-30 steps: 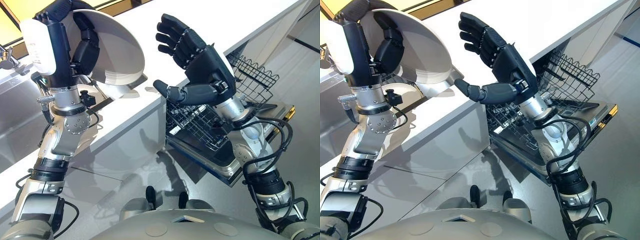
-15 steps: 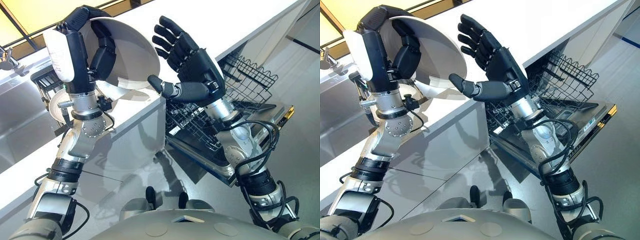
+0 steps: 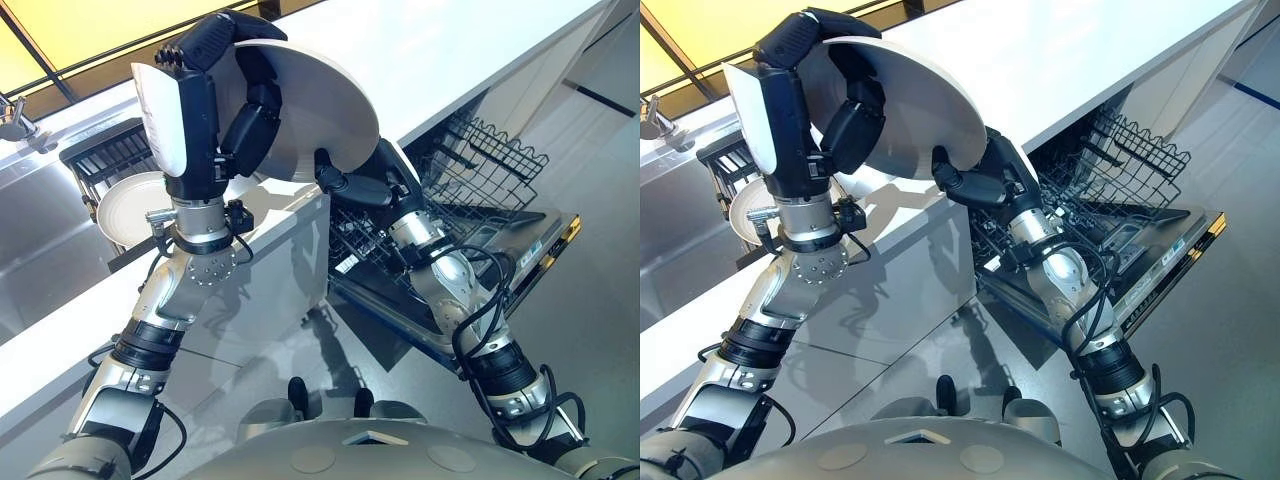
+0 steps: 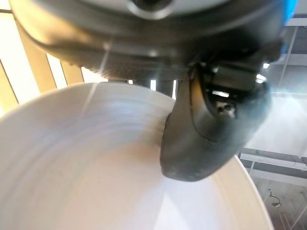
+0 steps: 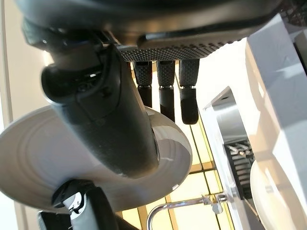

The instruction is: Pick up plates and place into dishwasher.

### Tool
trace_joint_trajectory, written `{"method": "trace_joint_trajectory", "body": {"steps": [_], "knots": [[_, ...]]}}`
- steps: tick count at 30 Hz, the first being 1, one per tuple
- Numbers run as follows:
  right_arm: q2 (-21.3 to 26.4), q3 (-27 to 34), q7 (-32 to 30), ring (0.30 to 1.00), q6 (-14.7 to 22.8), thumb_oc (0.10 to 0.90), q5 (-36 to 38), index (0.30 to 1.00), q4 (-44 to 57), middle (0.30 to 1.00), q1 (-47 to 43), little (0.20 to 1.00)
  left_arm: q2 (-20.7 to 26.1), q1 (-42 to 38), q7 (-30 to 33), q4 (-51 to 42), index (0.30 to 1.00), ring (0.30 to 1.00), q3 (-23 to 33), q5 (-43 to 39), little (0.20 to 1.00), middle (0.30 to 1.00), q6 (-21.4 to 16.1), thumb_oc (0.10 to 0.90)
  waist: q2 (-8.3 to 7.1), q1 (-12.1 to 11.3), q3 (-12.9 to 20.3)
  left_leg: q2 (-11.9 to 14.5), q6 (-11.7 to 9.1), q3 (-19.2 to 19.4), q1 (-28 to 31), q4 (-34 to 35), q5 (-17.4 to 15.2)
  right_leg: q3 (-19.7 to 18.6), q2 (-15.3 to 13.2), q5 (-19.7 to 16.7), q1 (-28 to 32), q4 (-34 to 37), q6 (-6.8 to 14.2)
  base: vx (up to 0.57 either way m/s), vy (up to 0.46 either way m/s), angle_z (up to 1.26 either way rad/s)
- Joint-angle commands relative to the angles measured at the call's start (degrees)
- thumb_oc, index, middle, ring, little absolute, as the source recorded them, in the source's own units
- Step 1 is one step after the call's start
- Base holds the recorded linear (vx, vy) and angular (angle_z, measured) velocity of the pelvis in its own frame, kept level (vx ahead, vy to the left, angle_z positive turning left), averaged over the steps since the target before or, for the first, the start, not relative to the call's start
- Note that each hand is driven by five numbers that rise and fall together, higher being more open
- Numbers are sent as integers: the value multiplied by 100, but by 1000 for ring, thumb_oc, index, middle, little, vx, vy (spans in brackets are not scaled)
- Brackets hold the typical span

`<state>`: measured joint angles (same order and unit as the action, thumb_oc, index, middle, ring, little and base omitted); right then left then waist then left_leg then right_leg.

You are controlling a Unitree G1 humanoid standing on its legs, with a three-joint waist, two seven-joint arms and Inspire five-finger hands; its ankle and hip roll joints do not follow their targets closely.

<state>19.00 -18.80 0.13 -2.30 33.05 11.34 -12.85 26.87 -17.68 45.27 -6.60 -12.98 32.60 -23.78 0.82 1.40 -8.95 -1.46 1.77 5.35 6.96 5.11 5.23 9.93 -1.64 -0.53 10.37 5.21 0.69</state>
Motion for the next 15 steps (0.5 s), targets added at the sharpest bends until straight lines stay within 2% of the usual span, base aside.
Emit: {"method": "trace_joint_trajectory", "body": {"steps": [1,3,4,5,6,9,12,15], "knots": [[-130,272,-144,300,617,100,-57,300,198,300,-257,200,-15,-542,85,-636,300,300,-17,-318,200,300,-614,100,-38,-58,488,-232,-6,16,280,-11,-892,39,99,547,-286,-554,264,0,0,0],[-125,289,-206,300,613,100,-52,300,194,300,-238,200,-52,-487,-5,-700,300,300,-18,-419,200,300,-677,100,-36,-67,480,-237,-1,16,280,-11,-896,44,97,542,-285,-545,267,0,0,0],[-119,300,-281,300,650,100,-90,300,185,300,-210,200,-74,-444,-147,-750,399,399,-27,-611,315,399,-725,215,-33,-73,475,-244,2,4,279,-11,-897,38,101,542,-285,-544,269,0,0,0],[-114,305,-318,300,676,100,-112,300,175,300,-193,200,-82,-422,-268,-770,554,554,-33,-765,496,554,-740,396,-31,-76,473,-245,3,-1,279,-11,-896,36,102,542,-284,-544,269,0,0,0],[-110,313,-361,300,728,100,-153,300,153,300,-170,200,-101,-384,-545,-811,900,900,-47,-1048,900,900,-722,800,-27,-77,469,-246,6,-6,278,-11,-896,30,103,542,-284,-544,271,0,0,0],[-103,395,-493,300,831,100,-188,300,157,300,-65,200,-245,-163,-1881,-884,900,900,-126,-2497,900,900,-549,800,-13,-93,431,-243,16,-13,285,-11,-894,28,106,544,-281,-555,285,3,1,1],[-69,524,-465,300,928,100,-152,300,196,300,113,200,-316,123,-2826,-913,900,900,-177,-3335,900,900,-140,800,8,-105,397,-241,22,-1,299,-11,-885,32,106,535,-282,-563,298,1,1,1],[-30,647,-452,300,1063,100,-135,300,156,300,202,200,-303,318,-3046,-825,900,900,-182,-3472,900,900,100,800,20,-131,374,-249,38,-10,311,-11,-877,35,105,519,-264,-540,298,0,1,3]]}}
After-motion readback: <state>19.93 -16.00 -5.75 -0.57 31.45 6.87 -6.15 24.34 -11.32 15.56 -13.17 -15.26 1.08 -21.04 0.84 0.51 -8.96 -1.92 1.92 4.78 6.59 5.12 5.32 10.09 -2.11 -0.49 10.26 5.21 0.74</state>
